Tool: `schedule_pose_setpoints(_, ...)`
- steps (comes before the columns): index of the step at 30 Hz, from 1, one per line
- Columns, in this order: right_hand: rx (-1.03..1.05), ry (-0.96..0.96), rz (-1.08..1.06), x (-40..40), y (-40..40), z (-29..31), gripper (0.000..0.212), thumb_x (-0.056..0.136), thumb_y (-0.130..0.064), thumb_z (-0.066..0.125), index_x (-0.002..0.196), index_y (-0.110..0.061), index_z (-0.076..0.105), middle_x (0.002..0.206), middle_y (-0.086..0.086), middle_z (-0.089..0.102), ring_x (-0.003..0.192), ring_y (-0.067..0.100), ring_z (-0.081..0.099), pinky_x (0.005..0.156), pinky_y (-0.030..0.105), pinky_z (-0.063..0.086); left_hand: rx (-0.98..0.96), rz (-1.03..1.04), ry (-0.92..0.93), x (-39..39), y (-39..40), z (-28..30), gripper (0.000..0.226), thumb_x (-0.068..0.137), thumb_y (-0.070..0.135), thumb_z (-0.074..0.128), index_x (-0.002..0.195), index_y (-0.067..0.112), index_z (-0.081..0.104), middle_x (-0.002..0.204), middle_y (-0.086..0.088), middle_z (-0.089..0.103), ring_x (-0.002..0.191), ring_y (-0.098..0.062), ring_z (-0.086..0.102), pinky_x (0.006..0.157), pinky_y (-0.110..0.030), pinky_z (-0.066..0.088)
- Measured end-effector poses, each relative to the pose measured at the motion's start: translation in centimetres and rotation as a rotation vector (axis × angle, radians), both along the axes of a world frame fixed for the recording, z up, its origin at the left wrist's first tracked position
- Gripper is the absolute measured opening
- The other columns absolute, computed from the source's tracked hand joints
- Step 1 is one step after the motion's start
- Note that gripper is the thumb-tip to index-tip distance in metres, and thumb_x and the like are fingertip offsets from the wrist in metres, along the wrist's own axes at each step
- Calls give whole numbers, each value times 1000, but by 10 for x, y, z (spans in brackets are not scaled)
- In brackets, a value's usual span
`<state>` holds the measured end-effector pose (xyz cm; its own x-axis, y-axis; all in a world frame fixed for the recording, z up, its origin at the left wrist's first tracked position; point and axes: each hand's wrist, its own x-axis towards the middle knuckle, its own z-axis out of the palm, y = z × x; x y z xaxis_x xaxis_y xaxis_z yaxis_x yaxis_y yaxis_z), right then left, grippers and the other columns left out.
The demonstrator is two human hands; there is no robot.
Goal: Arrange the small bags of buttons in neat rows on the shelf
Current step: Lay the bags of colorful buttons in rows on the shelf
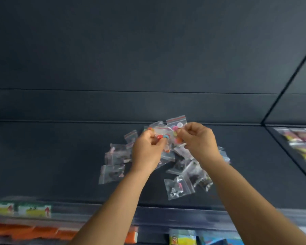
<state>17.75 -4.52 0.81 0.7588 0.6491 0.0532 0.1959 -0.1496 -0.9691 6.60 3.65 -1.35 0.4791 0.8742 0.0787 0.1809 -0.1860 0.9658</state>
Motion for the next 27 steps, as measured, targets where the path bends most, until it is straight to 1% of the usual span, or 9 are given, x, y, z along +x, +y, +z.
schedule_pose_setpoints(6,7,1,-113,50,-108,2,23,81,-35,71,73,-14,64,64,-1,71,58,11,60,63,34,50,8,-173,50,64,-87,-1,13,84,19,68,77,8,66,69,-4,70,64,-17,66,63,-37,53)
schedule_pose_setpoints(9,-24,-14,-178,78,-164,1,22,85,-35,64,73,-17,64,65,-2,71,62,15,61,61,34,49,-74,-230,33,97,-140,-1,9,84,17,67,78,12,65,72,-1,71,62,-14,67,49,-28,51)
schedule_pose_setpoints(11,-40,-22,-220,97,-203,-1,22,87,-31,61,71,-17,64,64,-2,71,64,19,63,64,37,51,-159,-276,-5,118,-176,0,5,85,14,65,81,10,65,74,-3,71,61,-15,67,48,-21,48)
schedule_pose_setpoints(13,-57,-31,-260,115,-241,-3,22,86,-30,60,69,-17,64,64,-2,71,64,20,64,66,41,53,-196,-324,-17,138,-212,2,6,88,13,61,85,10,66,76,-6,70,65,-18,67,55,-27,54)
schedule_pose_setpoints(16,-70,-29,-307,140,-294,-5,20,86,-26,59,69,-21,66,63,-1,70,63,26,62,66,45,55,-180,-394,8,167,-262,4,16,90,10,53,84,15,67,80,-7,71,72,-20,66,78,-43,56)
schedule_pose_setpoints(19,-50,-14,-351,163,-341,-5,18,88,-19,60,70,-20,65,67,7,70,62,28,62,65,46,54,-153,-442,38,193,-306,8,24,89,4,51,81,20,67,83,-9,71,75,-25,64,82,-48,53)
schedule_pose_setpoints(21,-43,-4,-390,177,-367,-5,19,87,-15,60,69,-20,63,68,8,71,64,27,63,67,45,54,-140,-462,29,211,-330,10,23,89,5,54,79,22,66,83,-7,71,72,-21,62,78,-44,55)
schedule_pose_setpoints(24,-27,12,-453,198,-400,-4,18,87,-14,61,70,-21,64,65,3,71,62,20,63,66,40,54,-76,-483,19,238,-357,14,16,89,11,59,79,21,67,82,0,71,70,-12,65,65,-26,54)
schedule_pose_setpoints(27,-14,4,-507,216,-425,-5,15,86,-18,63,72,-21,67,65,-1,71,57,15,57,52,29,48,-51,-514,20,266,-379,15,11,87,13,61,80,19,67,81,-2,71,79,-20,69,70,-35,57)
